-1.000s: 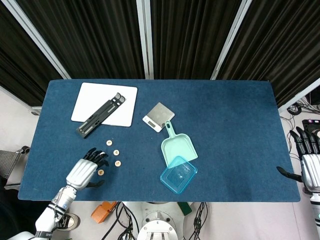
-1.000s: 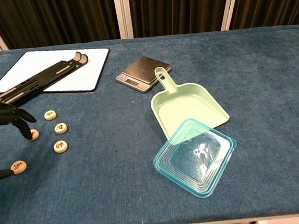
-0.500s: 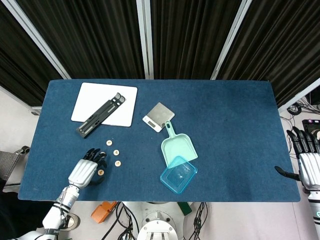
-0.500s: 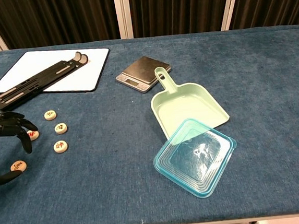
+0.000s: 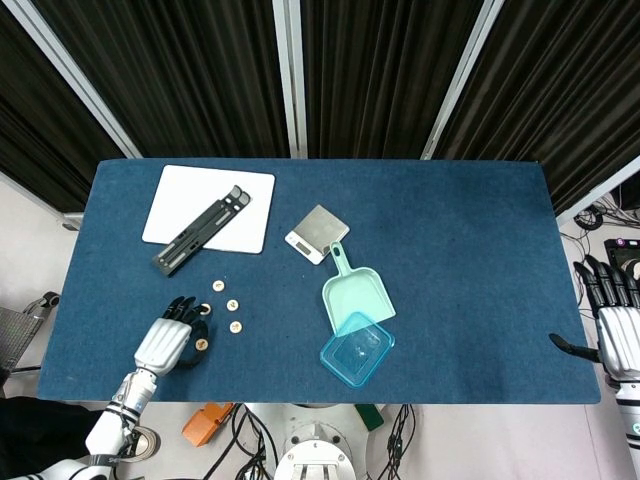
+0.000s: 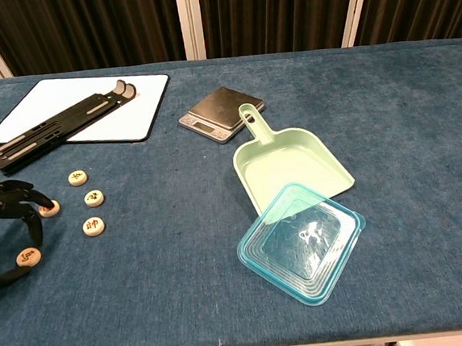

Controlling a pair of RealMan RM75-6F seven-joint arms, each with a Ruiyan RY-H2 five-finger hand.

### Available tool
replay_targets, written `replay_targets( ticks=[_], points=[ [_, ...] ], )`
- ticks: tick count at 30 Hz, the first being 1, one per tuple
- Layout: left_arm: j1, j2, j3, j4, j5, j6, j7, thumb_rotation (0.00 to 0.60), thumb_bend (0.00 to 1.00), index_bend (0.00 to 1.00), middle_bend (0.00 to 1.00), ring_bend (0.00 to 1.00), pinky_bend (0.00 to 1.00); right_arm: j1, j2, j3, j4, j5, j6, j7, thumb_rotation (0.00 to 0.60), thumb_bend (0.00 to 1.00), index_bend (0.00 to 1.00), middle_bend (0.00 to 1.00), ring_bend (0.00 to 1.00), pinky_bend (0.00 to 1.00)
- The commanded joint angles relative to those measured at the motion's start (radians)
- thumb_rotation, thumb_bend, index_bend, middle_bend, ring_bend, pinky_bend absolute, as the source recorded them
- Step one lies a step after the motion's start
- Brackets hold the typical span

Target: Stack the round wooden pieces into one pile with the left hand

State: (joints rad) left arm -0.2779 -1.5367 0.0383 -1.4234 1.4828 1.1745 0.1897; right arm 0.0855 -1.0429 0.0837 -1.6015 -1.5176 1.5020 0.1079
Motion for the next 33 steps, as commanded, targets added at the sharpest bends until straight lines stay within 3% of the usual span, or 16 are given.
replay_targets(
  ticks=[1,10,16,24,33],
  points=[
    [0.001,-0.011,0.000,0.021,0.002,0.006,-0.014,0.600,0.33,0.50,0.17,0.02,0.03,-0.001,-0.001,-0.001,0.000,0.000,0.000,0.001,0.600,0.03,0.00,0.03,0.00,0.06],
    [-0.006,0.003,-0.009,0.021,0.010,0.025,-0.029,0.600,0.37,0.53,0.17,0.02,0.03,-0.004,0.004,0.002,-0.007,-0.005,0.014,0.000,0.600,0.03,0.00,0.03,0.00,0.06],
    [-0.051,0.034,-0.074,-0.037,-0.010,0.016,-0.015,0.600,0.37,0.53,0.17,0.02,0.03,-0.002,0.025,0.015,-0.028,-0.011,0.030,-0.012,0.600,0.03,0.00,0.03,0.00,0.06],
    [-0.130,0.023,-0.148,-0.043,-0.121,-0.092,0.015,0.600,0.37,0.53,0.17,0.02,0.03,-0.002,0.042,0.021,-0.040,-0.001,0.028,-0.007,0.600,0.03,0.00,0.03,0.00,0.06],
    [-0.142,0.006,-0.144,-0.005,-0.200,-0.134,0.022,0.600,0.36,0.53,0.17,0.01,0.03,-0.002,0.038,0.018,-0.032,0.007,0.018,0.001,0.600,0.03,0.00,0.03,0.00,0.06]
  ],
)
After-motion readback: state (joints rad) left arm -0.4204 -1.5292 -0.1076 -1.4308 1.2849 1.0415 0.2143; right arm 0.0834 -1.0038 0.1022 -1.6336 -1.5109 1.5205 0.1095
